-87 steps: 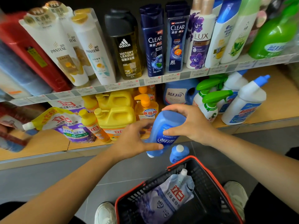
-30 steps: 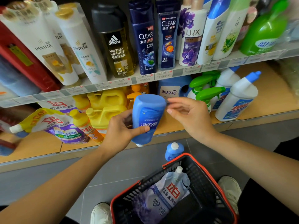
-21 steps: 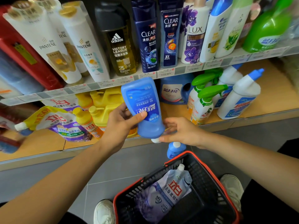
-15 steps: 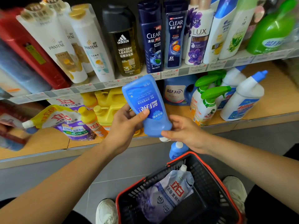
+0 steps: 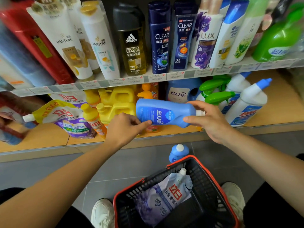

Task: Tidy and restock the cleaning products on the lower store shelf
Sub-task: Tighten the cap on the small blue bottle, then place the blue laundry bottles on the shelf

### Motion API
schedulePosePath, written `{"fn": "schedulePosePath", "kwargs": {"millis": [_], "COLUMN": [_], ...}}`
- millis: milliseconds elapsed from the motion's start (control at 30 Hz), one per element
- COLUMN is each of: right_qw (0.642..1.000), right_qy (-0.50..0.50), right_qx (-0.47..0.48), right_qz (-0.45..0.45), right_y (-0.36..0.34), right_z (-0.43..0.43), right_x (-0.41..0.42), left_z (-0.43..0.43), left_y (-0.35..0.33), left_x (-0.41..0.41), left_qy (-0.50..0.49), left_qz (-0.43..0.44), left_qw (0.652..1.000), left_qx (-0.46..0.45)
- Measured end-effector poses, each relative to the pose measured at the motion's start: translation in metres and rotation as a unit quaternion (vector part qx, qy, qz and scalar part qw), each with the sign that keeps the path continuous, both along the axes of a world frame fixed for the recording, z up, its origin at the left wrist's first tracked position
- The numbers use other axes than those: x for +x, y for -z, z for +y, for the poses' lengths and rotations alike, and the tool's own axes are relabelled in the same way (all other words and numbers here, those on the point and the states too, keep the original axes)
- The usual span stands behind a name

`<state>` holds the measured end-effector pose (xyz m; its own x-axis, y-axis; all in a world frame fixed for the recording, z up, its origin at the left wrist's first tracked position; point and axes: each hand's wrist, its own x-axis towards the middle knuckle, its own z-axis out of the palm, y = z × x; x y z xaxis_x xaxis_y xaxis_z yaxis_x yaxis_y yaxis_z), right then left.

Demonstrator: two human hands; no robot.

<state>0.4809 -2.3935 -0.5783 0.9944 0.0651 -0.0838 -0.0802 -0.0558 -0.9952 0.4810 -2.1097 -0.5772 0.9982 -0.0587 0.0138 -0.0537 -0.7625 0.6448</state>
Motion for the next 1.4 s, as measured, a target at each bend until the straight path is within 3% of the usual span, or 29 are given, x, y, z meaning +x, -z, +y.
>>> {"fn": "schedulePosePath", "kwargs": {"millis": [167,333,500,767,833,1033,1133,1233,1400], "right_qw": [0.983,0.959,0.921,0.821,0.819,0.856,0.84,0.832,0.859], "right_qy": [-0.018,-0.045,-0.057,-0.122,-0.122,-0.077,-0.095,-0.104,-0.095], "right_qx": [-0.172,-0.269,-0.373,-0.558,-0.561,-0.5,-0.514,-0.518,-0.466], "right_qz": [-0.058,-0.076,-0.092,-0.001,0.022,0.107,0.141,0.17,0.188], "right_y": [0.008,0.012,0.005,0.061,0.086,0.14,0.158,0.168,0.157], "right_z": [-0.004,0.0,-0.019,-0.032,-0.034,-0.035,-0.033,-0.035,-0.04], "right_x": [0.012,0.021,0.033,0.031,0.026,0.019,0.017,0.018,0.018], "left_z": [0.002,-0.005,-0.013,-0.017,-0.017,-0.018,-0.016,-0.016,-0.021], "left_y": [0.0,0.01,0.021,0.037,0.039,0.042,0.044,0.047,0.049], "left_x": [0.013,0.035,0.051,0.049,0.049,0.047,0.049,0.052,0.051], "left_qy": [0.034,0.095,0.122,0.111,0.109,0.106,0.111,0.109,0.094], "left_qz": [-0.107,-0.195,-0.179,-0.201,-0.203,-0.233,-0.247,-0.241,-0.236], "left_qw": [0.993,0.967,0.954,0.947,0.948,0.95,0.948,0.949,0.942], "left_qx": [0.021,0.133,0.206,0.226,0.22,0.176,0.167,0.174,0.22]}}
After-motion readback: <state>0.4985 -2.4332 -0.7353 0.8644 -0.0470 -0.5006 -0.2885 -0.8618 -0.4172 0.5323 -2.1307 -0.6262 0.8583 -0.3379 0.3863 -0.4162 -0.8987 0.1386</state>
